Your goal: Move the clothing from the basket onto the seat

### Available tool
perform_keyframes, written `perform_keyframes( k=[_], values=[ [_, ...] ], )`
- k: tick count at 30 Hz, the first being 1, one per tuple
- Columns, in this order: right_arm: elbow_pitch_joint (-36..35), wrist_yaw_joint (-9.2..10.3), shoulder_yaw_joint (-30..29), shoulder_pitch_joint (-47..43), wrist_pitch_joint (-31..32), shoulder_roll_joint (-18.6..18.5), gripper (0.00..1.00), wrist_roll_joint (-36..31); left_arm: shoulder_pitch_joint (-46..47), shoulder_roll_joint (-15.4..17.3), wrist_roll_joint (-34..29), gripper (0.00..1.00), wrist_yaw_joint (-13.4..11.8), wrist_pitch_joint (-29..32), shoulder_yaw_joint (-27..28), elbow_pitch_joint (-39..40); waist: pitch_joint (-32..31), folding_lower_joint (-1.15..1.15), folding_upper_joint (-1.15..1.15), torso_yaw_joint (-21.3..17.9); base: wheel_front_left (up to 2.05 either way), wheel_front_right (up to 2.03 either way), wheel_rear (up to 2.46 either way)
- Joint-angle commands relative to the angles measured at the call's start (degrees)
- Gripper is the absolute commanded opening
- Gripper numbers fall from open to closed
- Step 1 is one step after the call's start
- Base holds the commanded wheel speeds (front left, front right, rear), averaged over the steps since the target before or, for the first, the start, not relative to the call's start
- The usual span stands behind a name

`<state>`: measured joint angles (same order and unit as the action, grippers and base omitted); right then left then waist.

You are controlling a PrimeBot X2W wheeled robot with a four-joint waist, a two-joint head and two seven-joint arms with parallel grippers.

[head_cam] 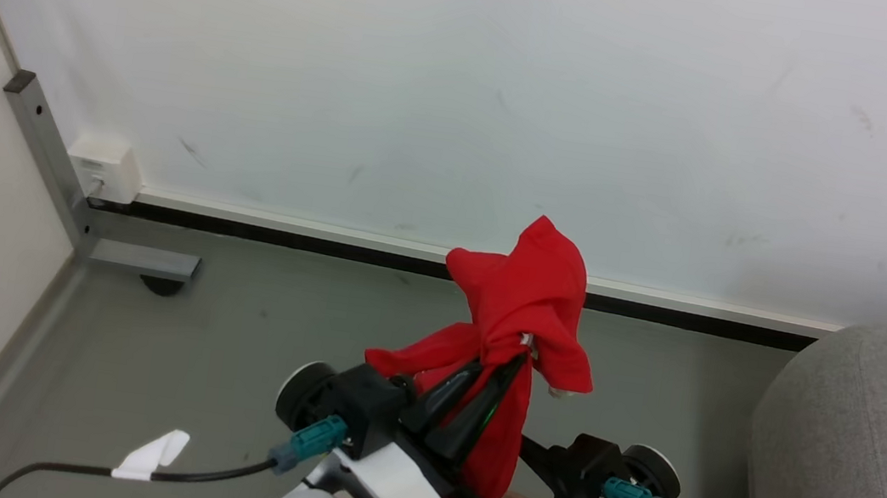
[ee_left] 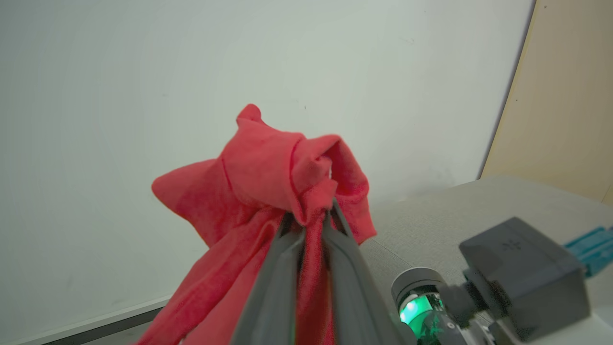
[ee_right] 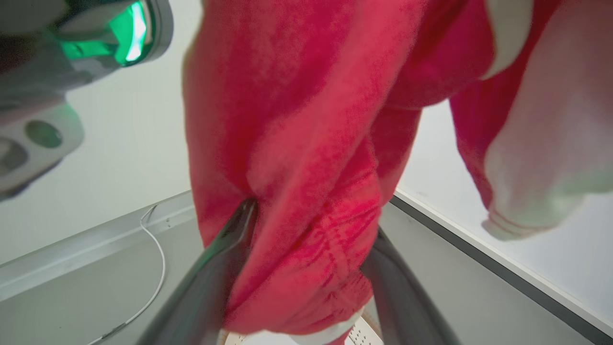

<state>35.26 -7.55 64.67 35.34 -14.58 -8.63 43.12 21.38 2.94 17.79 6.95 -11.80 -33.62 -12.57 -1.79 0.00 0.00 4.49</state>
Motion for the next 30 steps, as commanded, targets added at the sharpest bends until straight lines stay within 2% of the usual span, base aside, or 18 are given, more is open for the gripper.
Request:
perform_keyframes(
  k=[1,2,3,5,10,20,21,22,23,24,25,30],
  values=[
    [0.6,0.12,0.3,0.9,-0.2,0.2,1.0,0.6,0.7,0.1,0.3,0.0,-0.2,0.0,-0.1,0.3,0.0,0.0,0.0,0.3,0.0,0.0,0.0],
    [1.0,0.12,0.4,1.1,-0.4,0.4,0.98,0.9,0.6,0.1,0.5,0.0,-0.2,0.0,-0.3,0.3,0.0,0.0,0.0,0.4,0.0,0.0,0.0],
    [1.2,0.12,0.3,1.1,-0.6,0.5,0.48,1.2,0.5,0.1,0.7,0.0,-0.3,-0.1,-0.5,0.3,0.0,0.0,0.0,0.6,0.0,0.0,0.0],
    [1.2,0.12,-0.7,0.7,-0.6,0.8,0.0,1.6,0.4,0.1,0.9,0.0,-0.4,-0.1,-0.7,0.1,0.1,0.0,0.0,0.7,0.0,0.0,0.0],
    [-1.3,0.12,-5.5,-2.3,-0.6,0.7,0.0,-0.3,0.1,0.5,1.2,0.0,-1.1,-0.3,-0.4,-0.3,0.3,0.0,0.0,0.5,0.0,0.0,0.0],
    [-4.6,0.12,-10.9,-5.5,-0.6,-0.2,0.0,-3.6,-0.4,1.1,1.8,0.0,-2.4,-0.6,0.4,-0.9,0.8,0.0,0.0,-1.7,0.0,0.0,0.0],
    [-5.1,0.12,-11.8,-5.8,-0.6,-0.2,0.0,-3.8,-0.4,1.2,1.8,0.03,-2.5,-0.7,0.4,-0.9,0.8,0.0,0.0,-2.0,0.0,0.0,0.0],
    [-5.5,0.12,-12.9,-6.3,-0.6,-0.3,0.0,-4.0,-0.5,1.2,1.9,0.32,-2.4,-0.7,0.4,-0.9,0.8,0.0,0.0,-2.3,0.0,0.0,0.0],
    [-6.0,0.12,-14.1,-6.8,-0.6,-0.3,0.0,-4.3,-0.5,1.2,2.0,0.45,-2.5,-0.8,0.3,-0.8,0.9,0.0,0.0,-2.6,0.0,0.0,0.0],
    [-6.6,0.12,-15.3,-7.4,-0.6,-0.4,0.0,-4.6,-0.6,1.2,2.1,0.77,-2.6,-0.9,0.3,-0.7,0.9,0.0,0.0,-3.0,0.0,0.0,0.0],
    [-7.2,0.12,-16.3,-8.0,-0.6,-0.4,0.0,-5.1,-0.7,1.3,2.1,1.0,-2.8,-0.9,0.3,-0.7,0.9,0.0,0.0,-3.4,0.0,0.0,0.0],
    [-10.0,0.12,-20.5,-10.3,-0.6,-1.7,0.0,-7.5,-1.0,1.6,2.2,1.0,-3.0,-0.9,0.0,-0.6,1.2,0.0,0.0,-6.7,0.0,0.0,0.0]
  ],
)
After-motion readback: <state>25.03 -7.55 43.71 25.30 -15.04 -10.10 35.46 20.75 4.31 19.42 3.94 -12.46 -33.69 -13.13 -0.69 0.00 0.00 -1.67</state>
